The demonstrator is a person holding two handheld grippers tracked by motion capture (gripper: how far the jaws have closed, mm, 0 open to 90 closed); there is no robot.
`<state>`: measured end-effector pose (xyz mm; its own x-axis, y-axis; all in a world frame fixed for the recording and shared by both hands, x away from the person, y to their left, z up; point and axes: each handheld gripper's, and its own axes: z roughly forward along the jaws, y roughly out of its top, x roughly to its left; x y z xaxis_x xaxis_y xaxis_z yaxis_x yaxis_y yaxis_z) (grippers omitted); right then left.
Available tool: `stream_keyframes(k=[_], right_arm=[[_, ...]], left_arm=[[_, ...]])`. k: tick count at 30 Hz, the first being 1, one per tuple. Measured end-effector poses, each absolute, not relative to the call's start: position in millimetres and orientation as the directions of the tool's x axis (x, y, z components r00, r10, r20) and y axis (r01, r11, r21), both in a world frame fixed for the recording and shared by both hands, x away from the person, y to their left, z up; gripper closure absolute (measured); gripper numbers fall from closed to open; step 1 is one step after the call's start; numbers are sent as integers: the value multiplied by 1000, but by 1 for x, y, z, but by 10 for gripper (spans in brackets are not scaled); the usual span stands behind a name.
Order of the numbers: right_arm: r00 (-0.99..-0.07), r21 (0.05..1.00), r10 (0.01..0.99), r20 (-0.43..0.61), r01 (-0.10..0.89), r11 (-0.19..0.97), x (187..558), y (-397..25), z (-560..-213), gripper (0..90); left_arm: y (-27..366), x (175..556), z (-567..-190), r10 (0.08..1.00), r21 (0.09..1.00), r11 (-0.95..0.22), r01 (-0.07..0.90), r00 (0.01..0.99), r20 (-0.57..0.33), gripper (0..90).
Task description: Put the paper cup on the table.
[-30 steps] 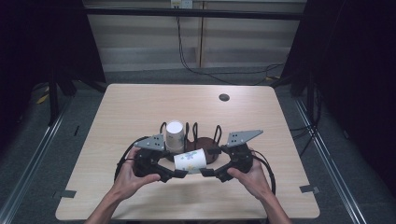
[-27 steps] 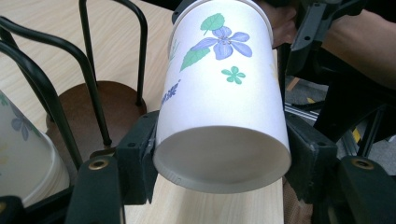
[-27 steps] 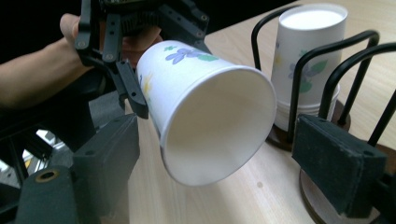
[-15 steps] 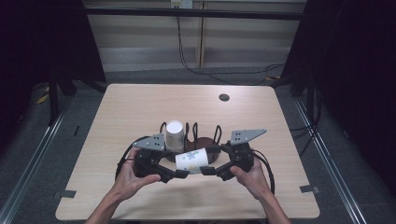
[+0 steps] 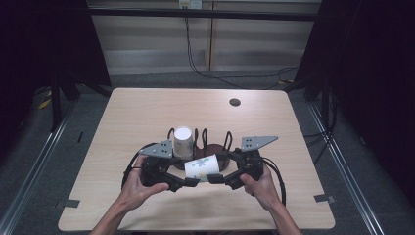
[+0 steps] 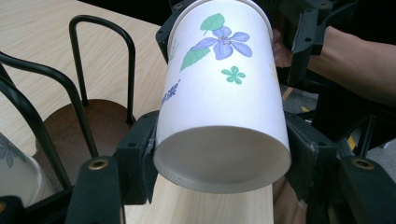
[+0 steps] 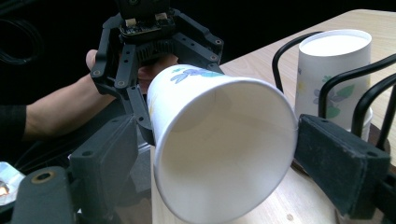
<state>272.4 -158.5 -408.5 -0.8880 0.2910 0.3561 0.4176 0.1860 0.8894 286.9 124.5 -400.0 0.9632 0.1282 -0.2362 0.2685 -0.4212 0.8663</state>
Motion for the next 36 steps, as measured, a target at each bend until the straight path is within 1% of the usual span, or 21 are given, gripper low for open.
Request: stream_keyframes(k=[7,9,10,18,20,24,26,28,31,33,34,36], right_arm=[[-889,887,259,379,428,173,274,-156,-412,141],[-889,885,250,384,432,173,274,-155,-413,155],[-889,885,251,384,432,175,274,-154,-413,181],[-890,887,246,383,429,170,275,-157,-414,245],[-895,892,233,381,422,160,275,-159,-413,291],[-898,894,232,373,415,169,274,-159,-413,308],[-899,894,232,372,414,170,274,-159,-413,314],[-899,894,237,369,413,176,274,-159,-413,315],[-898,892,240,369,414,178,274,-159,-413,316],[-897,892,241,370,415,177,274,-159,-413,316],[-897,892,246,368,415,179,274,-159,-412,315],[-896,892,254,365,414,179,274,-161,-412,315]], left_arm=[[123,285,-398,116,873,-408,266,964,-239,365],[122,285,-398,112,873,-410,265,964,-241,365],[122,285,-398,112,872,-412,266,964,-241,365],[123,287,-400,104,872,-406,275,961,-255,359],[124,288,-400,117,872,-401,280,960,-254,325],[123,288,-401,117,869,-407,282,959,-257,314],[124,288,-401,117,871,-400,284,959,-259,299],[123,289,-401,124,870,-401,286,958,-257,244],[123,289,-401,127,863,-413,291,957,-262,192],[123,289,-402,128,857,-421,297,955,-268,185],[122,288,-403,147,853,-423,306,952,-269,159],[123,288,-403,143,852,-428,302,953,-266,159]])
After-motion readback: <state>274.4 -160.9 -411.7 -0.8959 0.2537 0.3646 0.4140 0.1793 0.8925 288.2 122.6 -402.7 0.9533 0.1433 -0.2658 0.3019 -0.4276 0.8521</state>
